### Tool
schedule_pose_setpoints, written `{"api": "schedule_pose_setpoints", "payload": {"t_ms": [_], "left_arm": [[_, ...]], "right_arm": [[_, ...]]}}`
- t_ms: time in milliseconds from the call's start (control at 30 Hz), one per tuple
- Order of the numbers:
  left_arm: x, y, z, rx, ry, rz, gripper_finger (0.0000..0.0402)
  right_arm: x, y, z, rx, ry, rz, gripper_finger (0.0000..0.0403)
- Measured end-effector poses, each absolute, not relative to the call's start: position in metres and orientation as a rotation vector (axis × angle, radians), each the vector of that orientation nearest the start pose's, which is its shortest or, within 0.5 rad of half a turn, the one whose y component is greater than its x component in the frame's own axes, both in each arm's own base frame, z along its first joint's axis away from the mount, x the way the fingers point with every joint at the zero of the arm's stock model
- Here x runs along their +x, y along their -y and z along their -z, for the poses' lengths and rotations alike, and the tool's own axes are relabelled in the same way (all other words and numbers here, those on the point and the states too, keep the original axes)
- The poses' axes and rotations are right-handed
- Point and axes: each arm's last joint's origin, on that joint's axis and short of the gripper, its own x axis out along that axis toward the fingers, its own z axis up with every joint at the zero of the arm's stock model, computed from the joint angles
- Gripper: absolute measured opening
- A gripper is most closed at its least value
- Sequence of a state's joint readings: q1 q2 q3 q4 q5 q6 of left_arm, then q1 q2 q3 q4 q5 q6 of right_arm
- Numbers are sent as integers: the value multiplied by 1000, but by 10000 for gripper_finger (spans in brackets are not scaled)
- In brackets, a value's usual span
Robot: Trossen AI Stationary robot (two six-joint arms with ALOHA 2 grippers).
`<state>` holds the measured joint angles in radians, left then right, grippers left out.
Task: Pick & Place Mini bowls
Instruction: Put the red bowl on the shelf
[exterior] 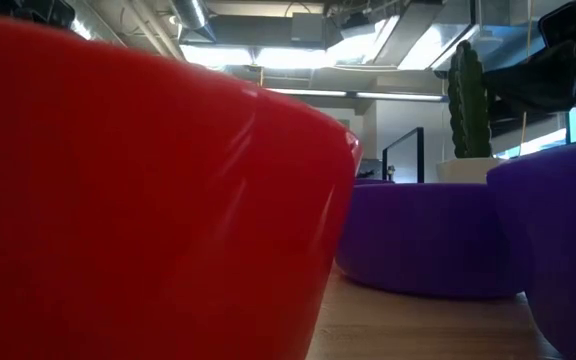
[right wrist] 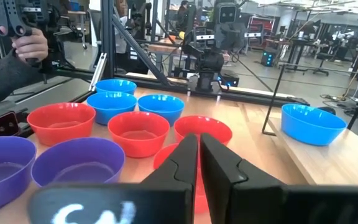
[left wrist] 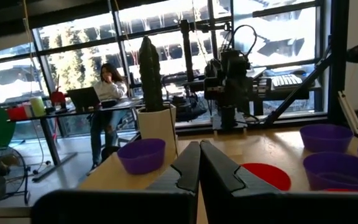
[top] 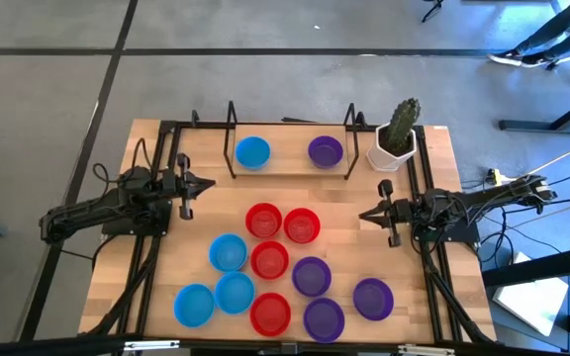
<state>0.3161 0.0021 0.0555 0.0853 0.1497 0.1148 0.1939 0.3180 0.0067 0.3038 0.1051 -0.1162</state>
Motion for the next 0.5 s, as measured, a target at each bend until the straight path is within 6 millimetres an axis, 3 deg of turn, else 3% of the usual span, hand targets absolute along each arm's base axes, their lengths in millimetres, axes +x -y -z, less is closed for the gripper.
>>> {"api": "schedule_pose_setpoints", "payload": {"t_ms": [500], "left_arm": [[90,-25,-191,106,138,-172,3]], "right_arm": [[116,-20,-169,-112,10,-88,21]]}}
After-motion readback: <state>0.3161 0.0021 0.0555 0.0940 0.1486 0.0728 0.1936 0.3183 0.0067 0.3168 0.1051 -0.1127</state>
